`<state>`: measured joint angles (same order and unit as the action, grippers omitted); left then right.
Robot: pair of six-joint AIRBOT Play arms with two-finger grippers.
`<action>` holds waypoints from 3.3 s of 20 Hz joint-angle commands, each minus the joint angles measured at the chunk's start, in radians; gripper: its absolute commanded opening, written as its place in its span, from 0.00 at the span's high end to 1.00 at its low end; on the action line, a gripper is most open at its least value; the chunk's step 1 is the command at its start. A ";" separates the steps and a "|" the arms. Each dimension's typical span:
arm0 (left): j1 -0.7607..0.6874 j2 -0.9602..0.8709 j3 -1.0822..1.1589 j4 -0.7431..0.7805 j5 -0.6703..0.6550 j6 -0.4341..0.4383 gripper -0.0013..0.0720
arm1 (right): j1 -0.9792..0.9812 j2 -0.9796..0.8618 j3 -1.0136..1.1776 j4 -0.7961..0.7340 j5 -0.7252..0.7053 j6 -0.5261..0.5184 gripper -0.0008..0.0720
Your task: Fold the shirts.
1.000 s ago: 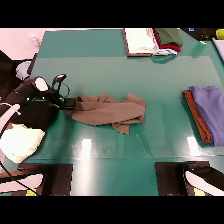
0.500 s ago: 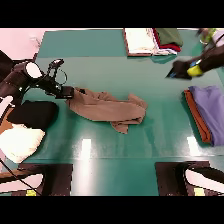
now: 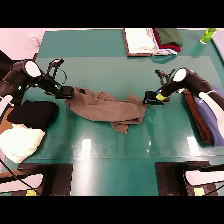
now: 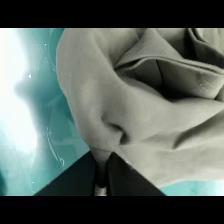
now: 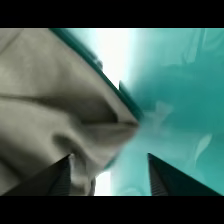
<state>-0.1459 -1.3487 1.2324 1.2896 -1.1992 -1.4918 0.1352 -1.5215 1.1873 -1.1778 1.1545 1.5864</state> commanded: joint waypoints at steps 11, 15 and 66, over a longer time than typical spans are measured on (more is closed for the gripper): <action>0.000 0.065 0.075 0.030 -0.011 0.007 0.94 | 0.011 0.051 0.098 -0.041 -0.048 -0.022 0.96; 0.000 0.260 0.289 0.056 -0.014 0.007 0.94 | -0.034 0.274 0.330 -0.143 0.026 -0.024 0.96; 0.000 -0.274 0.167 0.086 0.035 0.034 0.18 | -0.209 0.129 0.530 -0.106 0.174 -0.051 0.35</action>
<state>-0.1459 -1.5826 1.4273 1.4017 -1.1908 -1.4570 -0.0910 -1.4086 1.7180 -1.2835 1.2900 1.5341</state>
